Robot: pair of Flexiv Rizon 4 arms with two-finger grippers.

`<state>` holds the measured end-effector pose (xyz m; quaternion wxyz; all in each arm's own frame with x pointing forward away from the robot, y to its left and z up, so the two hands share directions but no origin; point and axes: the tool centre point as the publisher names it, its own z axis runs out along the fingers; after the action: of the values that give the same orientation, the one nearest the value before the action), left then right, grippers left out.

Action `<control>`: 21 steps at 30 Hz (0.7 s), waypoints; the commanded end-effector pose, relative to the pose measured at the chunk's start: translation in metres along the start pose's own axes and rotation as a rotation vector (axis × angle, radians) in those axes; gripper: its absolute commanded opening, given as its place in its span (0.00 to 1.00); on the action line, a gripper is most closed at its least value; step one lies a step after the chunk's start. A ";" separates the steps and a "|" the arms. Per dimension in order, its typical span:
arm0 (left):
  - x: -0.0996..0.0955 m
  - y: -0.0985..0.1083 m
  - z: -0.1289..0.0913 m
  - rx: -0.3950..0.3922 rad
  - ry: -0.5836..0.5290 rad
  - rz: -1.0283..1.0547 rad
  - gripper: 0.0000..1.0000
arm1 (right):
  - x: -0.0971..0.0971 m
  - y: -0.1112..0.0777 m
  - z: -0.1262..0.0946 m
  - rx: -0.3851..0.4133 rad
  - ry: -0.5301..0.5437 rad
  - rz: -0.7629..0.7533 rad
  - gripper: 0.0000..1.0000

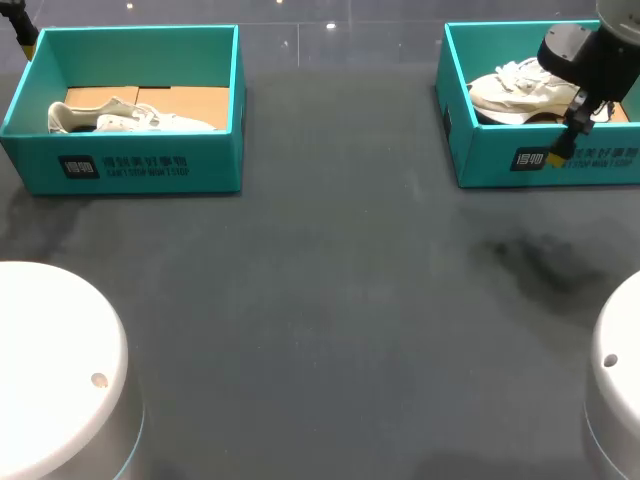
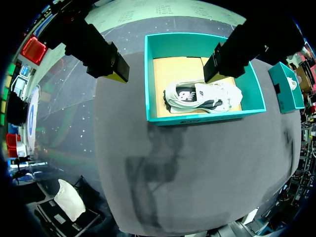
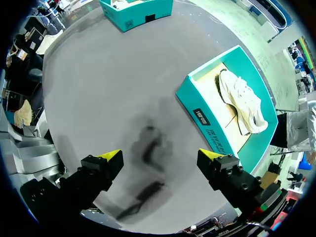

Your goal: Take the shoe out of the shoebox, open the shoe tongue, remove and reinsert the insole, then place the shoe into the shoebox

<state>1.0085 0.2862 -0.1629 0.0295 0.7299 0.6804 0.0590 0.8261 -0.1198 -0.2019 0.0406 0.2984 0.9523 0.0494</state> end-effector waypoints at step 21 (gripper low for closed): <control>0.000 -0.001 -0.001 -0.001 0.001 0.001 1.00 | -0.091 -0.004 0.008 0.090 -0.036 0.465 1.00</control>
<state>1.0084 0.2863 -0.1629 0.0295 0.7299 0.6804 0.0590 0.8729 -0.1703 -0.2088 0.0573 0.4403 0.8957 0.0241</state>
